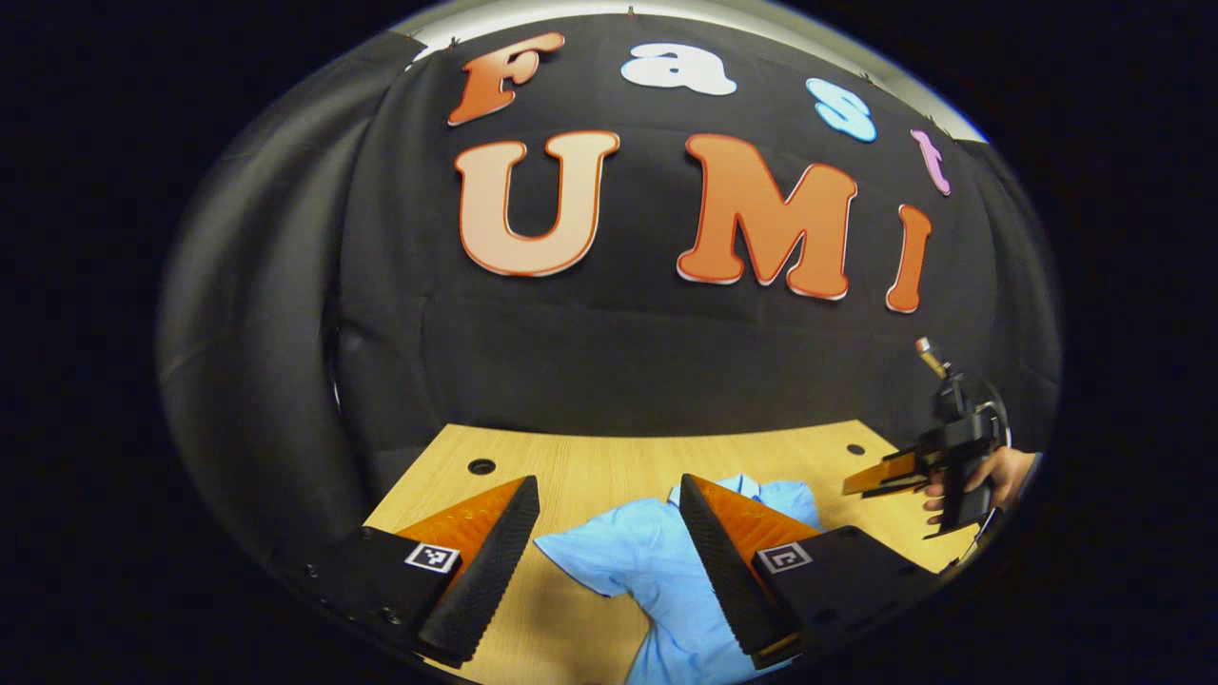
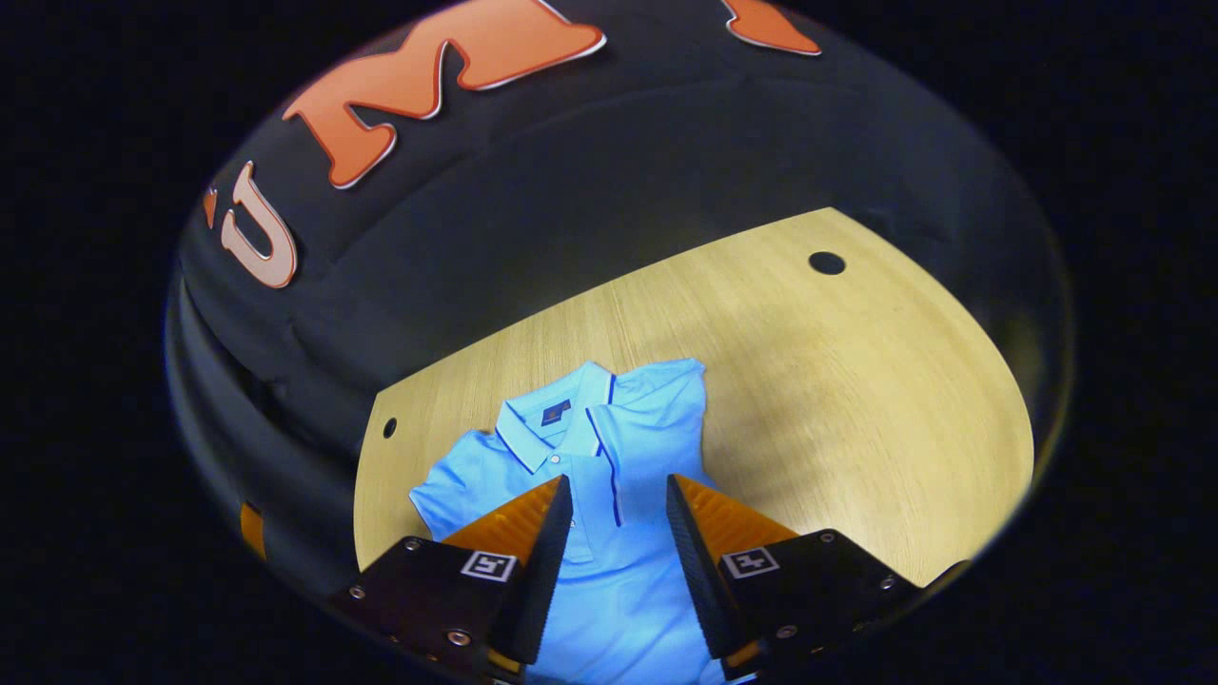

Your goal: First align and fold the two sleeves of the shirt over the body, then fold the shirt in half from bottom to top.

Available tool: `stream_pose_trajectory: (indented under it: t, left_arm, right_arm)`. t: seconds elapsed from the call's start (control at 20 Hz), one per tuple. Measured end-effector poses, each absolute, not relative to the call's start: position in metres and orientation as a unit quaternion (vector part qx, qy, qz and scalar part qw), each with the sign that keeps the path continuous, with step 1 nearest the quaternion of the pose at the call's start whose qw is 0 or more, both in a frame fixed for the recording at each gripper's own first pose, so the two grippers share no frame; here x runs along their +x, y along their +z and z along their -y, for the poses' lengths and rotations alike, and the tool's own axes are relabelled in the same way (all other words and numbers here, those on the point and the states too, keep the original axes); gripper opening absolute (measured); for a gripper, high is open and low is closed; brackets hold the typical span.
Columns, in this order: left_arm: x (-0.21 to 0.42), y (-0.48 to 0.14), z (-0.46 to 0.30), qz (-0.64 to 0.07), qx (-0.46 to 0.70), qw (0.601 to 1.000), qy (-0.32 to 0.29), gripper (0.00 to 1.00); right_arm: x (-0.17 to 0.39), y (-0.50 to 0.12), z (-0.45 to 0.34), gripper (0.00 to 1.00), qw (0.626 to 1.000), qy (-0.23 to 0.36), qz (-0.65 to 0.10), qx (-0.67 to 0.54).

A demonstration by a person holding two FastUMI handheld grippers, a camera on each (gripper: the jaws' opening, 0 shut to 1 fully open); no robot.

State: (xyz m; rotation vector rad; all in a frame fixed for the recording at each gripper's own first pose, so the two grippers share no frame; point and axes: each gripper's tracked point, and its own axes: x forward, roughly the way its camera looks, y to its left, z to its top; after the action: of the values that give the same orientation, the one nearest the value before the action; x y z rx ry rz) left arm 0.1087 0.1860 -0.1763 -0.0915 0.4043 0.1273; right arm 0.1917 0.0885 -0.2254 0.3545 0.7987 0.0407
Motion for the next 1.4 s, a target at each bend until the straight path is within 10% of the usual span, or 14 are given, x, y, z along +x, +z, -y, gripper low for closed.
stream_pose_trajectory:
  t: [0.3, 1.4]
  left_arm:
    - [0.132, -0.249, -0.198, -0.307, -0.135, 0.942, 0.028, 0.97]
    - [0.166, -0.469, -0.219, -0.596, -0.201, 0.763, 0.146, 0.93]
  right_arm:
    - [0.14, -0.185, -0.052, 0.82, 0.949, -0.031, -0.291, 0.12]
    - [-0.011, -0.156, -0.008, 0.87, 0.967, -0.107, -0.229, 0.03]
